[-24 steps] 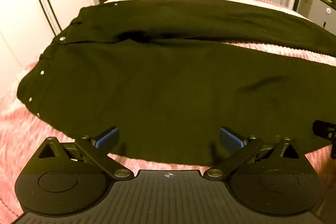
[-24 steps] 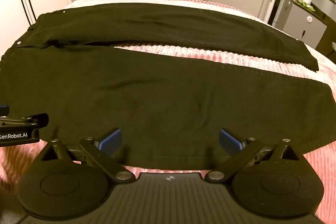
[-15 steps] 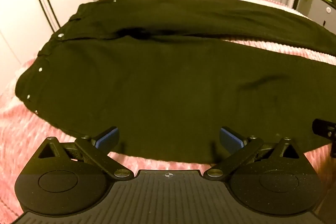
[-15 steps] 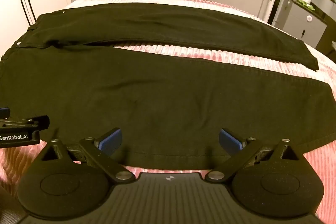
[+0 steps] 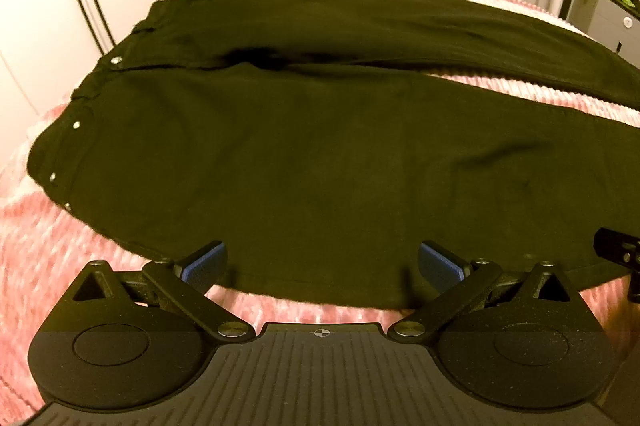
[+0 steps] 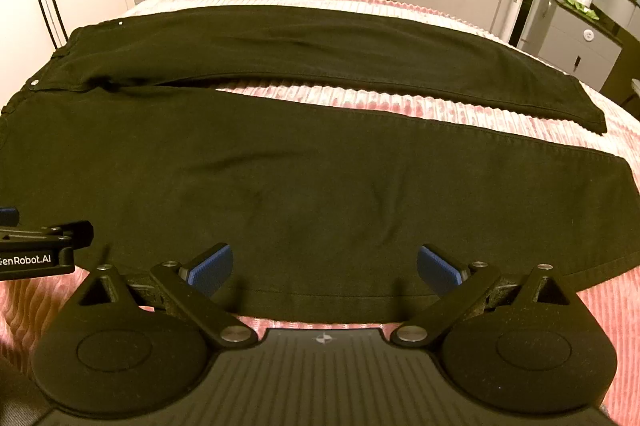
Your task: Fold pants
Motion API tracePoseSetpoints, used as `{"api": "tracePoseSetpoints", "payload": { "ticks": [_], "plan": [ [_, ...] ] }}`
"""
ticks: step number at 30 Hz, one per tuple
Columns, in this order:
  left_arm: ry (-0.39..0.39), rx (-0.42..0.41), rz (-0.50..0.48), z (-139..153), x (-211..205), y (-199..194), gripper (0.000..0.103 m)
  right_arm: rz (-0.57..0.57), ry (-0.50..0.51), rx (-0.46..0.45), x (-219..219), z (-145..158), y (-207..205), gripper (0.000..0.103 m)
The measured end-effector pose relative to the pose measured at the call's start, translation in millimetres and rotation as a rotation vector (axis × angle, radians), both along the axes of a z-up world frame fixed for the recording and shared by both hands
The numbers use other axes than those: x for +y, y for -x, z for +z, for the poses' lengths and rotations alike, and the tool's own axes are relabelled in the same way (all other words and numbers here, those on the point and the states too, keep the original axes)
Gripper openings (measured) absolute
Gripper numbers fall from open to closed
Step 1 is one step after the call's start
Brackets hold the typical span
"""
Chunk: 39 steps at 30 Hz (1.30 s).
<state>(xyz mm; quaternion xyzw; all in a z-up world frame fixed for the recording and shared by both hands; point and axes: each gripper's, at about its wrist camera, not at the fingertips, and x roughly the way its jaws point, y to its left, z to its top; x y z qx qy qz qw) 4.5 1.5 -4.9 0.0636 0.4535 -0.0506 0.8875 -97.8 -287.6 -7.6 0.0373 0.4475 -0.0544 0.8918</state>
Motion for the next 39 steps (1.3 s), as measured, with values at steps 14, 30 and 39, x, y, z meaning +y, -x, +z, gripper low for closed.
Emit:
{"api": "tracePoseSetpoints", "payload": {
  "ticks": [14, 30, 39],
  "plan": [
    [0.017, 0.014, 0.008, 0.0, 2.7, -1.6, 0.103, -0.001, 0.001, -0.003, 0.0, -0.2, 0.1, 0.099],
    [0.029, 0.023, 0.010, 0.0, 5.1, -2.7, 0.103, -0.011, -0.003, -0.007, -0.1, 2.5, 2.4, 0.099],
    [0.032, 0.026, 0.008, 0.7, 5.0, -2.4, 0.103, -0.014, -0.006, -0.011, -0.8, 3.7, 2.9, 0.099]
  ]
}}
